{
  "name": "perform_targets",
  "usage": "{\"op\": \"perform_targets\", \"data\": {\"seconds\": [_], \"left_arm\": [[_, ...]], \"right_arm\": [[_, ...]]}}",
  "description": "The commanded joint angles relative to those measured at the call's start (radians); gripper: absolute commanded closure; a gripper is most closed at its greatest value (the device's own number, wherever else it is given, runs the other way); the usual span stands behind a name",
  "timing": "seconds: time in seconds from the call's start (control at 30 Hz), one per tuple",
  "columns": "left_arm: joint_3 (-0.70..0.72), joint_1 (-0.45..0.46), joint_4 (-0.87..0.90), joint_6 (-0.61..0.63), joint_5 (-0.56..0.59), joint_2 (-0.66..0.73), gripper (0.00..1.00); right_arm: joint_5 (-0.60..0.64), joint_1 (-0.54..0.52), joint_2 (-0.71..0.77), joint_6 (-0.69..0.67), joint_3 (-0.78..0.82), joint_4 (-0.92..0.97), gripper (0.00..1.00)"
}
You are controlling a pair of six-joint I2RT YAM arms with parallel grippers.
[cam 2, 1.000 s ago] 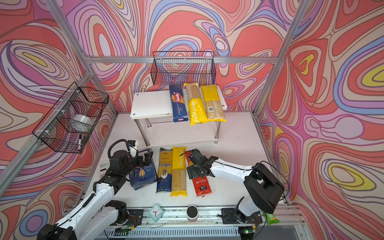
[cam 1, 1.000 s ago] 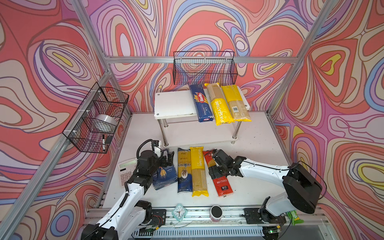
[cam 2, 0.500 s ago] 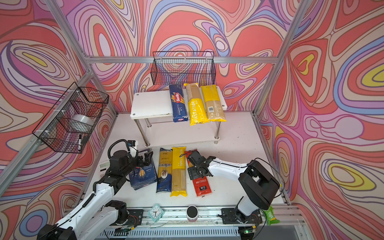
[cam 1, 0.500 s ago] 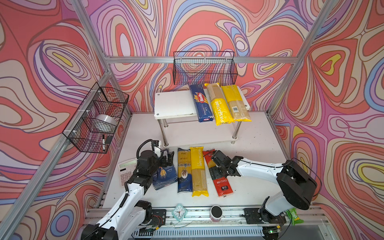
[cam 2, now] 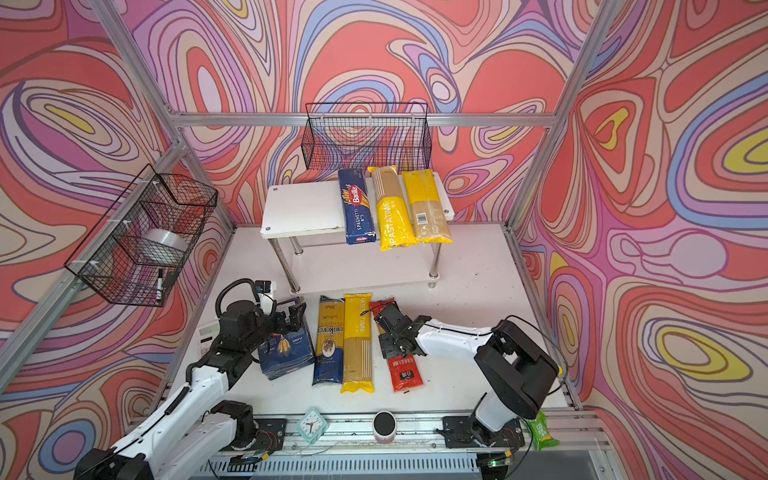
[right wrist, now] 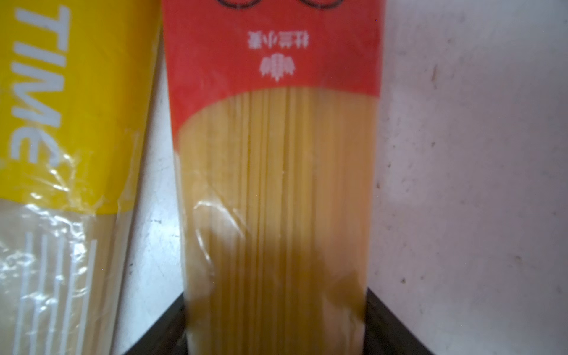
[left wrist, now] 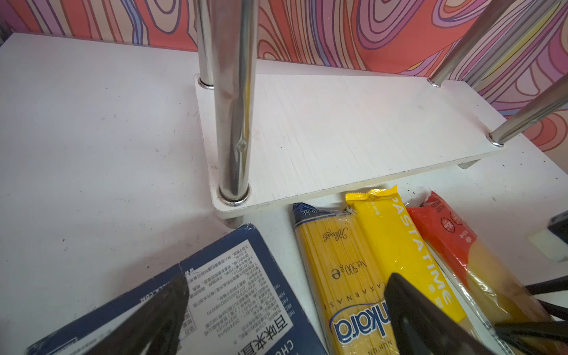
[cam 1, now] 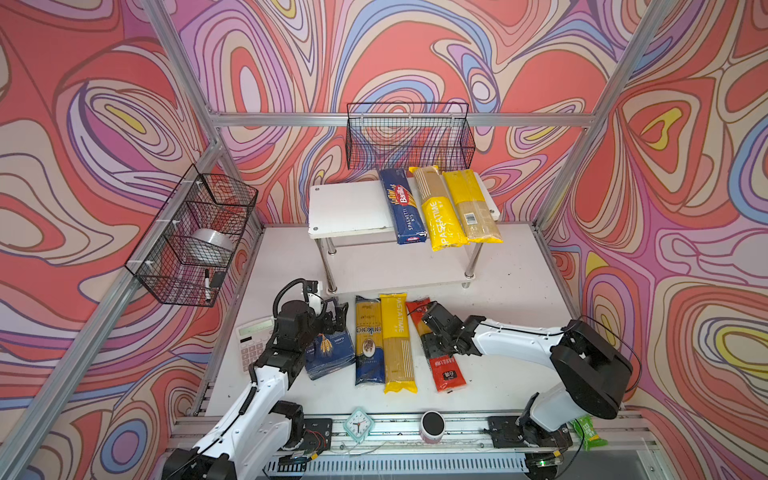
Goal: Arrange pasta packages on shelves
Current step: Pick up the pasta bag from the center of the table.
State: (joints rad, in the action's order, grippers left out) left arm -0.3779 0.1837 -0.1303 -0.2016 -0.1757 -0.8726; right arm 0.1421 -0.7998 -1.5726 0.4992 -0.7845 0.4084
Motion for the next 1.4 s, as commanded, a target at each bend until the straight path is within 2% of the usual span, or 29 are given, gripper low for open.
{"op": "perform_targets", "data": {"seconds": [0.0,0.13,0.73,1.37], "left_arm": [[-0.001,0.003,0.003,0.011,-0.007,-0.003,0.00],[0.000,0.003,0.003,0.013,-0.012,0.001,0.00],[-0.001,0.003,0.006,0.010,-0.005,0.000,0.00],[-0.001,0.003,0.003,0.010,-0.006,0.000,0.00]], "right_arm": [[0.015,0.004,-0.021,0.026,0.036,-0.013,0.31],[0.010,0.004,-0.024,0.019,0.017,-0.028,0.39],[-0.025,0.003,0.065,0.040,-0.026,-0.003,0.62],[-0.066,0.003,0.252,0.075,-0.092,0.027,0.72]]}}
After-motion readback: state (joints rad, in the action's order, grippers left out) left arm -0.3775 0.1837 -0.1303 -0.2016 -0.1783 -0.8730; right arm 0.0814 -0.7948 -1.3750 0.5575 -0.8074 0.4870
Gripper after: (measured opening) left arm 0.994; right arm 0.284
